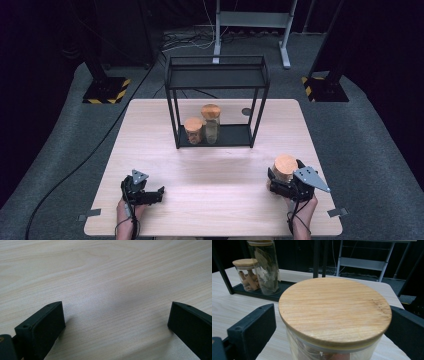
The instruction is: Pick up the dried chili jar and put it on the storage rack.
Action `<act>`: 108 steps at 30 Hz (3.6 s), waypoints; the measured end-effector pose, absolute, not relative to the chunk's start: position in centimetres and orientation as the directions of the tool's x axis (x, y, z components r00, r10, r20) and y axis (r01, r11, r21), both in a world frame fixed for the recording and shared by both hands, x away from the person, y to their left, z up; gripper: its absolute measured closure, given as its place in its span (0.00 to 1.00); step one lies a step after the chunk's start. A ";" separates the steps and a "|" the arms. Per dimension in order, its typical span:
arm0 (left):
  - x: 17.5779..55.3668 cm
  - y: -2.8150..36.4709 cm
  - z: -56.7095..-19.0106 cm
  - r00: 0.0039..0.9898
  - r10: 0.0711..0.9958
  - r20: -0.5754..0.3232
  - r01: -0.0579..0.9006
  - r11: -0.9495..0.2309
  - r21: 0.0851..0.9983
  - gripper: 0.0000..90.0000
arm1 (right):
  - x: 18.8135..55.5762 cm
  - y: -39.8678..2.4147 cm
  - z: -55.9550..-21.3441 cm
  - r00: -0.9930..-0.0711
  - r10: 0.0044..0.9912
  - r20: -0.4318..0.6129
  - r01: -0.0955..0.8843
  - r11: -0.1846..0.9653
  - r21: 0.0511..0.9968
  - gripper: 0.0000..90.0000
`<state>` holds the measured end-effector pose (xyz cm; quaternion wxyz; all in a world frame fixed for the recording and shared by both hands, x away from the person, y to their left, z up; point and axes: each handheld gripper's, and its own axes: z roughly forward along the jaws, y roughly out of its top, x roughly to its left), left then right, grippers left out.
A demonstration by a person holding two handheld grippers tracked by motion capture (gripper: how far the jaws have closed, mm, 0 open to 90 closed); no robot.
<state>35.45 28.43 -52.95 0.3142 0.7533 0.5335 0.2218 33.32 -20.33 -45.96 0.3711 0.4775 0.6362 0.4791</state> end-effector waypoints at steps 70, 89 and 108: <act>35.5 28.4 -53.0 0.331 0.943 -0.001 0.665 -0.233 0.710 0.00 | 34.1 -17.9 -45.4 -0.310 0.951 -0.004 0.206 0.071 0.976 0.28; 35.5 28.4 -53.0 0.331 0.943 -0.001 0.665 -0.233 0.710 0.00 | 35.1 -16.3 -44.5 -0.348 0.938 -0.010 0.200 0.085 0.976 0.28; 35.5 28.4 -53.0 0.331 0.944 -0.002 0.665 -0.232 0.710 0.00 | 36.6 -14.4 -43.9 -0.390 0.921 -0.022 0.195 0.106 0.975 0.28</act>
